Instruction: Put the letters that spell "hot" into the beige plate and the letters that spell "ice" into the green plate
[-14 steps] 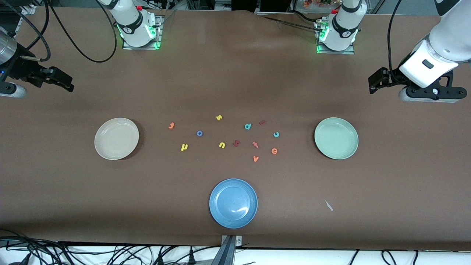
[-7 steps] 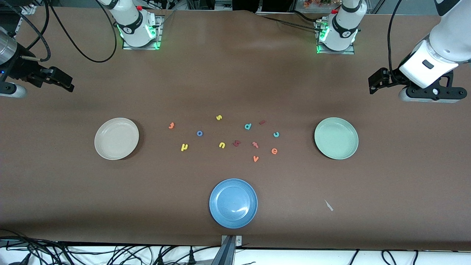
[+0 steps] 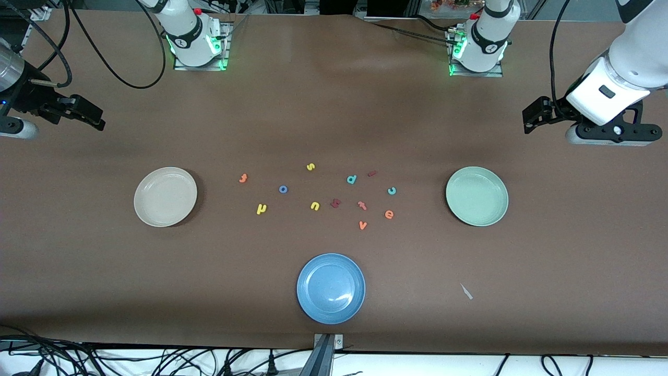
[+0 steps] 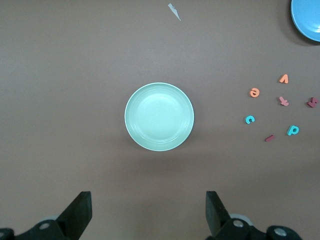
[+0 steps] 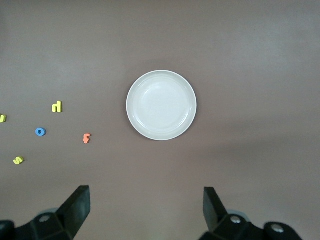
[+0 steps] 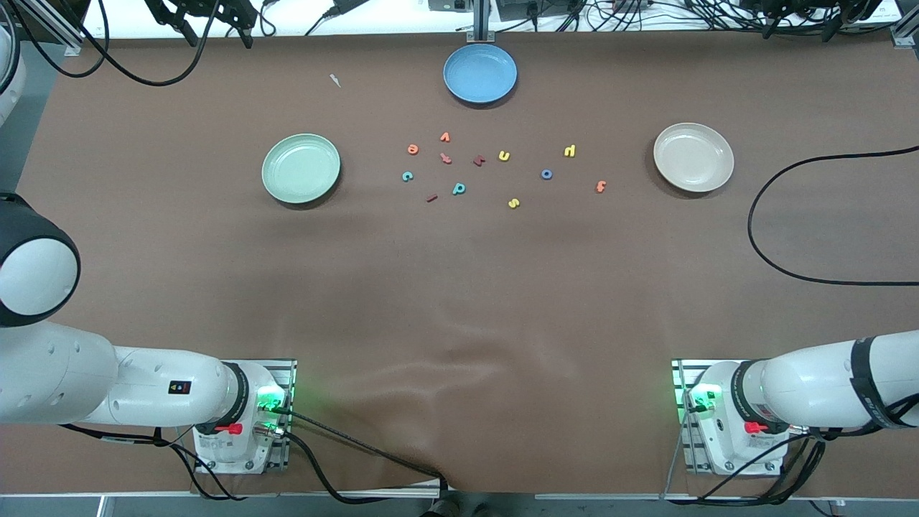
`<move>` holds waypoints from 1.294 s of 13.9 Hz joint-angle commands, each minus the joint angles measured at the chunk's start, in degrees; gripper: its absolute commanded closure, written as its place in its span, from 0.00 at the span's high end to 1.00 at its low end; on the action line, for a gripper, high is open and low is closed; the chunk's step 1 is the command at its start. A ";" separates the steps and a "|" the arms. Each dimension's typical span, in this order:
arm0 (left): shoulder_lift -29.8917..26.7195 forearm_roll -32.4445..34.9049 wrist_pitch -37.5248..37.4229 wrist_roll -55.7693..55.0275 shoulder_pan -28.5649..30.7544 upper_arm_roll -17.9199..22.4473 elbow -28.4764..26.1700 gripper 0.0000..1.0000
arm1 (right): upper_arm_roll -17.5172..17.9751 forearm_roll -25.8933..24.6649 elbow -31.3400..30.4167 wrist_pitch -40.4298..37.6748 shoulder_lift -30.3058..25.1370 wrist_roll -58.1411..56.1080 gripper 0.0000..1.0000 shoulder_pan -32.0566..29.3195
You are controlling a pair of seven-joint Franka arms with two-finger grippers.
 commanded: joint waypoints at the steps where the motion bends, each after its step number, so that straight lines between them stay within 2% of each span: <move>1: 0.70 -1.32 -1.38 0.78 -0.31 0.45 1.75 1.00 | -0.02 0.07 1.37 -0.84 0.46 -0.40 1.00 0.06; 15: 0.70 -1.32 -1.38 0.87 -0.57 0.36 1.66 1.00 | 0.06 0.07 1.28 -0.93 0.46 -0.40 1.00 0.15; 18: 0.70 -2.72 -1.47 0.96 -0.66 0.19 1.40 1.00 | 0.06 0.16 1.20 -1.10 3.17 -0.93 1.00 0.24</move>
